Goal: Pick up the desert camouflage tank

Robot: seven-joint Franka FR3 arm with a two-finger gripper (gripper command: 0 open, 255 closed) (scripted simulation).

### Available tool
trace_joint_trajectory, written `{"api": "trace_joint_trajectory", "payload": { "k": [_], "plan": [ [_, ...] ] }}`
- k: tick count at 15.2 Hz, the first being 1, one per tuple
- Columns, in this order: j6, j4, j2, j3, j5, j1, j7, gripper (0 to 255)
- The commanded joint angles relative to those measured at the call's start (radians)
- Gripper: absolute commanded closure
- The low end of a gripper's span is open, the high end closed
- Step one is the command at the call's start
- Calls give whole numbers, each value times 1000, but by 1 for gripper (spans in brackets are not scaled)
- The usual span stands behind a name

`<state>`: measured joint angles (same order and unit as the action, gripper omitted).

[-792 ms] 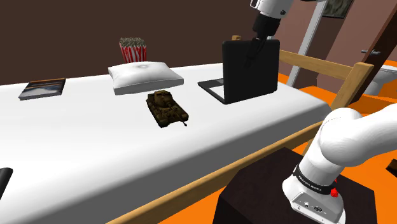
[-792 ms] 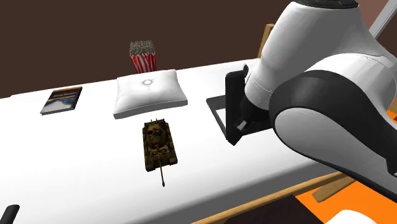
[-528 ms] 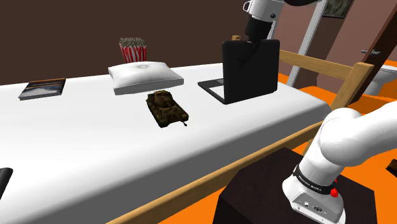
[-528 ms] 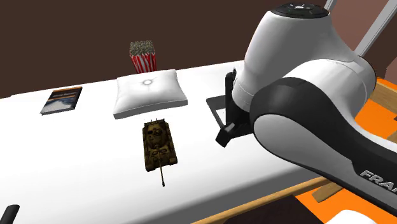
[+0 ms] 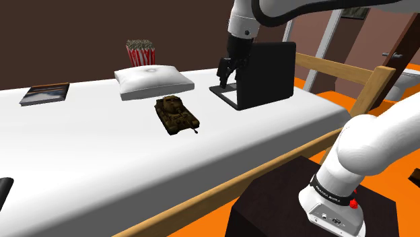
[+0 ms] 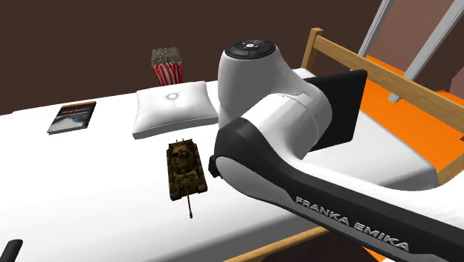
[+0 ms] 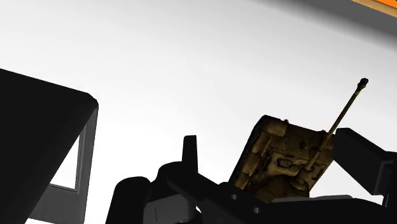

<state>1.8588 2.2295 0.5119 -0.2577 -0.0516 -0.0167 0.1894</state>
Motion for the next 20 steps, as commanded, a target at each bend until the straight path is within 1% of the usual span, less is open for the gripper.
{"api": "trace_joint_trajectory", "payload": {
  "k": [1,5,9,12,15,20],
  "plan": [
    [33,-33,-78,-38,3,-12,74,0],
    [71,-122,-236,-107,30,-31,223,0],
    [93,-235,-407,-160,83,-39,377,0],
    [95,-336,-543,-183,135,-30,490,0],
    [85,-449,-679,-188,188,-8,592,0],
    [147,-401,-695,-183,198,-4,601,0]
  ]
}}
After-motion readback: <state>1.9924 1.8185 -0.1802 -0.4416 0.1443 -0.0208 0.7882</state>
